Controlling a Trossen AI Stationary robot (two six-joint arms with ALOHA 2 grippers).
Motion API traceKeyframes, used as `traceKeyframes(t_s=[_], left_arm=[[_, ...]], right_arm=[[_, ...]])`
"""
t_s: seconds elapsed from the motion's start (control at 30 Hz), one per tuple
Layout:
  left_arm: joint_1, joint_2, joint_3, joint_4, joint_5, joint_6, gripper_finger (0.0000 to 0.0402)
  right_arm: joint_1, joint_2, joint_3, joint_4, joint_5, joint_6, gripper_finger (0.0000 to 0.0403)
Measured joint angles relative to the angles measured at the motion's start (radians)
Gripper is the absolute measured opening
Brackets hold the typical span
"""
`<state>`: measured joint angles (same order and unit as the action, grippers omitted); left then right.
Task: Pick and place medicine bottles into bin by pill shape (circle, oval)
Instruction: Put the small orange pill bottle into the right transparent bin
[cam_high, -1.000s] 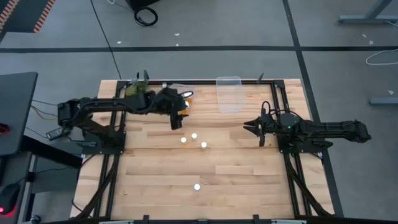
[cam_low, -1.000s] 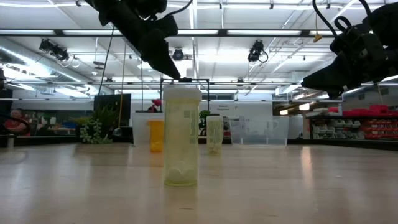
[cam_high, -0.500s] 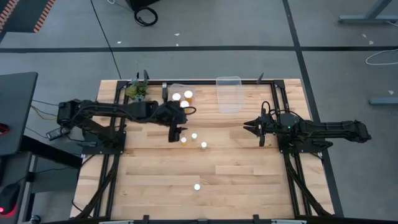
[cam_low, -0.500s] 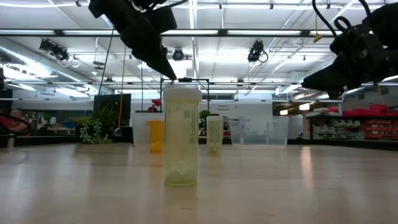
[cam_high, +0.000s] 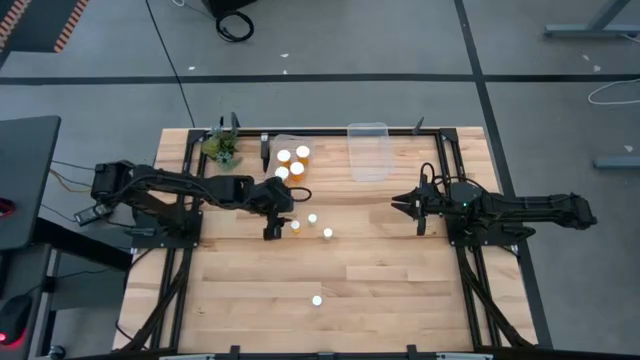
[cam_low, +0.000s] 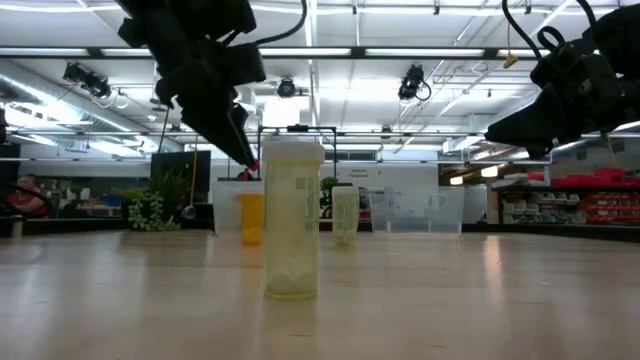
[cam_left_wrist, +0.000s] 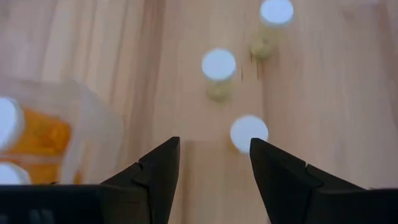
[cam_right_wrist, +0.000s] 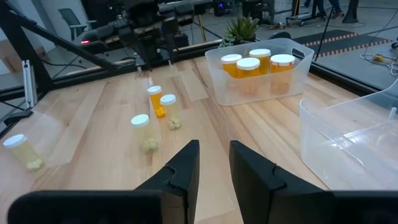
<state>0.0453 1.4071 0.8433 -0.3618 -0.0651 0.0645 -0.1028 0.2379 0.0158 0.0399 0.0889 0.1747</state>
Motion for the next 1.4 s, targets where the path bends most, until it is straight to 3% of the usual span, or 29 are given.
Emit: traceKeyframes(t_s=[0.3,0.63,1.1,1.4], left_arm=[[-0.027,0.007,-0.059,-0.002,0.002,-0.107,0.0232],[-0.063,0.08,-0.085,0.118,0.002,-0.133,0.0285],[-0.067,0.147,-0.084,0.233,0.002,-0.139,0.0283],[-0.066,0.146,-0.084,0.242,0.002,-0.14,0.0237]], right_arm=[[0.0,0.0,0.0,0.0,0.0,0.0,0.0095],[0.0,0.0,0.0,-0.001,0.0,0.0,0.0095],[0.0,0.0,0.0,-0.009,0.0,0.0,0.0095],[0.0,0.0,0.0,-0.009,0.0,0.0,0.0095]])
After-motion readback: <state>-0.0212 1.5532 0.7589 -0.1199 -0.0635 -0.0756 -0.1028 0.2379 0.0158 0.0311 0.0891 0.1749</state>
